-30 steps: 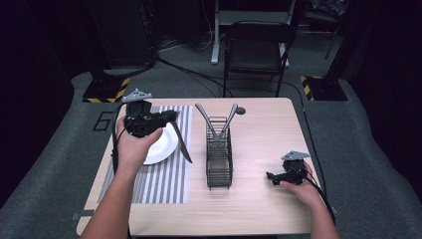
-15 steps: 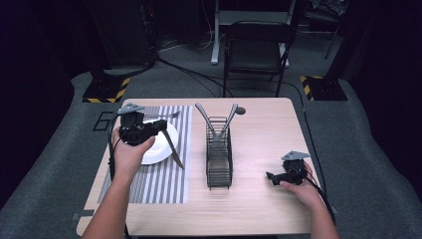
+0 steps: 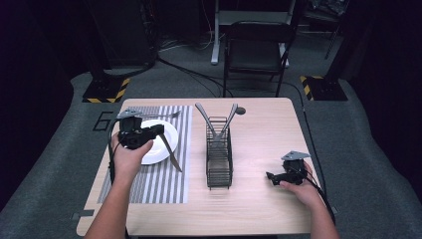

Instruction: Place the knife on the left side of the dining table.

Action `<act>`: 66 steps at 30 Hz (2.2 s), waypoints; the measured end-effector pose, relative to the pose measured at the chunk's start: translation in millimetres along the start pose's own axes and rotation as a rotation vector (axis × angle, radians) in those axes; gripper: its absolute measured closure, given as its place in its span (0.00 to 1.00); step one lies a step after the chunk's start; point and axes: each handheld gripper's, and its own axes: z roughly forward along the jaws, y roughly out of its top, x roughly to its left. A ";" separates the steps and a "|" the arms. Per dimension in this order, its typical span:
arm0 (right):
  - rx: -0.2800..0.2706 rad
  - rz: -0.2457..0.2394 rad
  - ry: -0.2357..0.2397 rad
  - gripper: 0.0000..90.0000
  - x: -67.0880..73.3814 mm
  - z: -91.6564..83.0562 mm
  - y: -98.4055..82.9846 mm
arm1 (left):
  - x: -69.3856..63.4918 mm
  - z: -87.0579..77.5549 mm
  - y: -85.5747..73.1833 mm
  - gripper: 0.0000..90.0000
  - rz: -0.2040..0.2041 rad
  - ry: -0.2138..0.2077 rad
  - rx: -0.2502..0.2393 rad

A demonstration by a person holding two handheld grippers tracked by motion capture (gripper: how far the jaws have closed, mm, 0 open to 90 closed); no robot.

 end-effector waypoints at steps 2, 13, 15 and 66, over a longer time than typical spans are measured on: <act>0.000 0.000 0.000 0.00 0.0 0.0 0.0 | 0.4 0.4 -0.5 0.93 -0.005 0.001 -0.002; 0.000 0.000 0.000 0.00 0.0 0.0 0.0 | 6.5 -3.8 -8.2 0.92 -0.008 0.049 -0.016; 0.000 0.000 0.000 0.00 0.0 0.0 0.0 | 11.4 -7.0 -11.7 0.92 -0.029 0.070 -0.023; 0.000 0.002 0.002 0.00 0.1 0.0 0.0 | 115.9 -25.4 -101.9 0.84 -0.436 0.207 -0.112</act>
